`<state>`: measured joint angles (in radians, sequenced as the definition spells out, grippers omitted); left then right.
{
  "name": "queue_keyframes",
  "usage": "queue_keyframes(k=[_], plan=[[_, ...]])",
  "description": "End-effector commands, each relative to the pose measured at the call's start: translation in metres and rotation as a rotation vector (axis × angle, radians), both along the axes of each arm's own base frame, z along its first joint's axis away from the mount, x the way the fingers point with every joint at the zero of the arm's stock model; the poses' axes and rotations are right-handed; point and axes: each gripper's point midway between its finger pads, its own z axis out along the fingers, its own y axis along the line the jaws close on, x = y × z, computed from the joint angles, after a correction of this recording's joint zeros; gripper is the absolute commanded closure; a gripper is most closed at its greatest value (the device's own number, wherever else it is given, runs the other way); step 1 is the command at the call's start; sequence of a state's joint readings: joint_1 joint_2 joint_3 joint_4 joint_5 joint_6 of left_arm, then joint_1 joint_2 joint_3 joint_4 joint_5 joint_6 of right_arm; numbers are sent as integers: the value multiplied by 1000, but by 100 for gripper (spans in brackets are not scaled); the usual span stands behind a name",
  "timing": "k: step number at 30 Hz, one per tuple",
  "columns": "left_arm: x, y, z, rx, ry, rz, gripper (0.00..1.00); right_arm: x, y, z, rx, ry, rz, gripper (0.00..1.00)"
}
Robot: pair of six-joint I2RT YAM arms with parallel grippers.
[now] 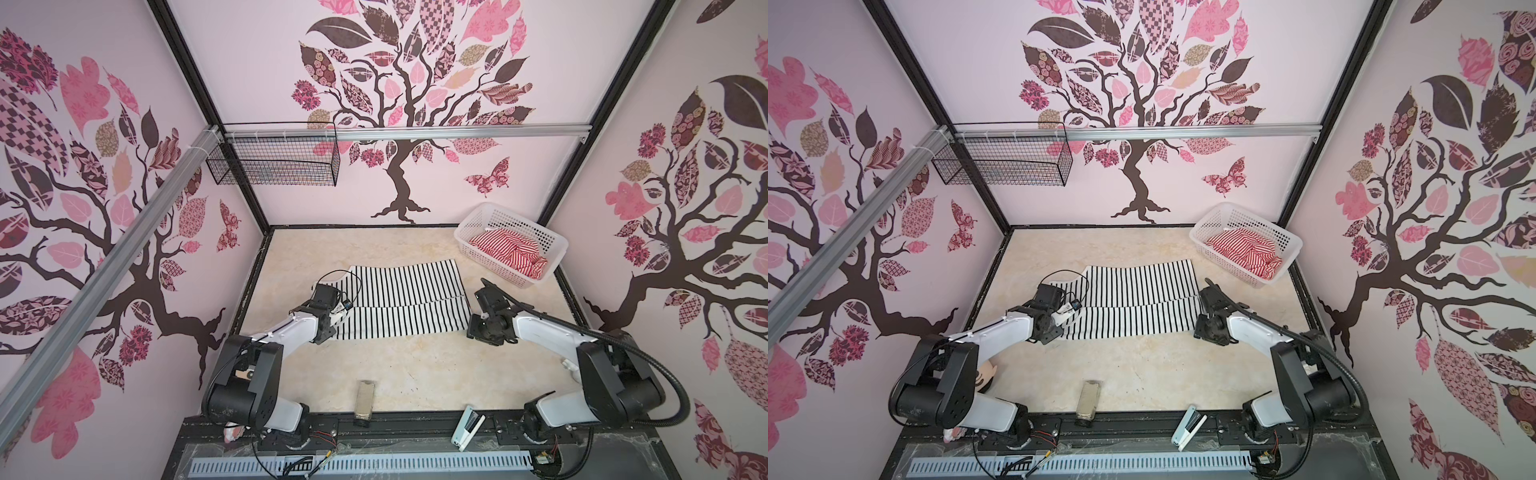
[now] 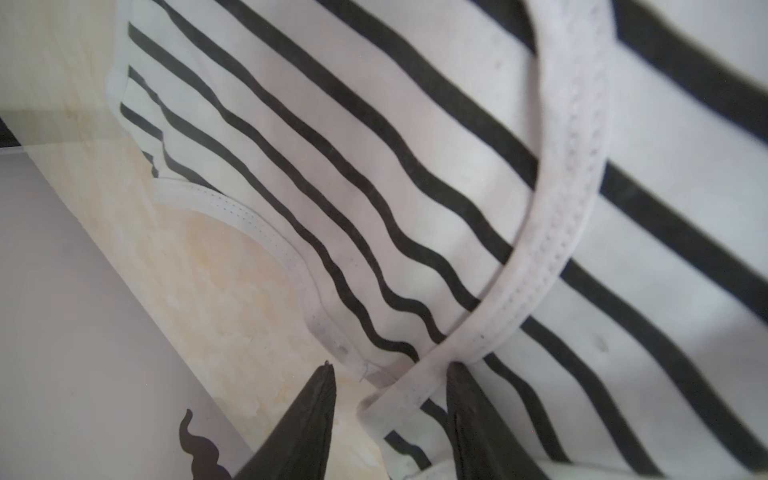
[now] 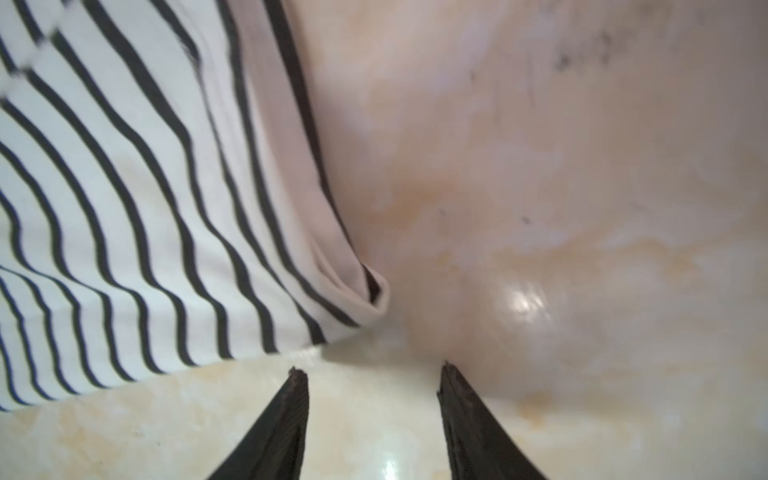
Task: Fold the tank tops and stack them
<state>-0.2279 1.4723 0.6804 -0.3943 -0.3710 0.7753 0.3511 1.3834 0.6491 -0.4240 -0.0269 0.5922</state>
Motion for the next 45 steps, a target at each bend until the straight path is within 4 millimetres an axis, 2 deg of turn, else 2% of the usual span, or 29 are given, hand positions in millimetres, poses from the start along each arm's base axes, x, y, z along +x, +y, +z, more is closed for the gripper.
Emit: queue_keyframes(k=[1,4,6,8,11,14,17,20,22,24,28,35,40,45], plan=[[-23,13,-22,57,108,-7,52,-34,2,8,71,55,0,46],[-10,6,-2,7,66,21,52,-32,9,35,137,-30,6,45],[-1,-6,19,-79,36,47,51,-24,9,54,147,-90,5,45],[7,-18,38,-163,8,77,51,-15,11,63,146,-121,5,45],[12,-38,56,-286,15,85,50,1,20,64,170,-127,9,46],[11,-56,54,-372,63,89,50,19,33,55,206,-112,12,47],[10,-72,41,-437,125,93,50,46,46,55,238,-133,6,48],[9,-79,28,-419,160,102,51,70,57,55,268,-156,-3,49],[4,-84,22,-402,175,85,51,79,60,47,263,-137,-5,49],[-3,-89,15,-369,183,53,51,79,63,33,259,-98,2,50],[-17,-93,3,-331,210,10,51,64,59,11,253,-54,-9,50],[-28,-74,-18,-231,240,3,51,19,42,-17,229,22,-40,49],[-39,-67,-26,-194,252,-34,52,-23,29,-28,210,59,-58,48],[-60,-63,-30,-191,304,-85,52,-65,22,-29,204,96,-68,47]])
